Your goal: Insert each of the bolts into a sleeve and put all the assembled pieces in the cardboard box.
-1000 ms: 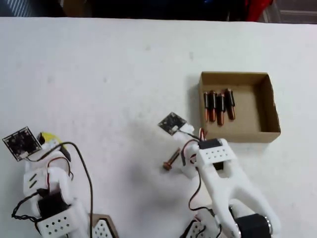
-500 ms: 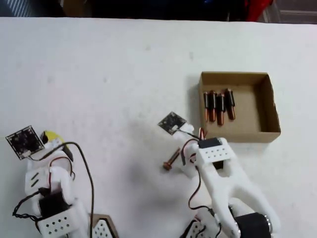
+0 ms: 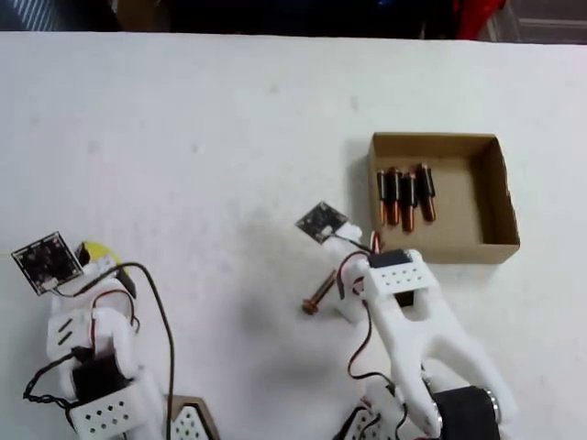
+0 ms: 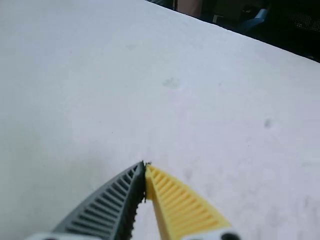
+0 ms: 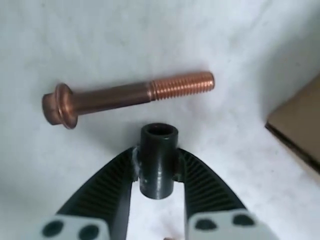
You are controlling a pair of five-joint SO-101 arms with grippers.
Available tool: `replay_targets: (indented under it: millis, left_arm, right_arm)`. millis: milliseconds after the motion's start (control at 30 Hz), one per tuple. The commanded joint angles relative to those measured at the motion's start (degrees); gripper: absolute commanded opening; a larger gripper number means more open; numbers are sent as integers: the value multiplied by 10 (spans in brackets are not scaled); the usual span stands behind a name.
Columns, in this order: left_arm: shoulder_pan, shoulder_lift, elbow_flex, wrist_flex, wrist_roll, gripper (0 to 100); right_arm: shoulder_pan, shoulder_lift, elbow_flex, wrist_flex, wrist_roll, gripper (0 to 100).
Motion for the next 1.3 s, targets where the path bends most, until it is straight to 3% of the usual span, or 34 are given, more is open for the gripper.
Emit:
replay_targets:
  millis: [0,233,467,767,1167,1267]
  left_arm:
    - [8,-6,-2,5,-6,30]
    - [8,-6,-2,5,-6,31]
    - [48,-6,-2,26,-90,31]
    - [60,-6,-2,34,-94,31]
    - [61,-6,-2,41,-94,31]
    - [61,-6,-2,39,-94,28]
  right_arm:
    - [-4,-8,-50,0,2,23]
    - [-7,-8,-152,104,-4,23]
    - [-8,-9,-271,229,-4,23]
    - [-9,-19,-404,336,-4,23]
    - [-9,-240,-448,415,-6,23]
    - [-9,-289,-445,422,-47,23]
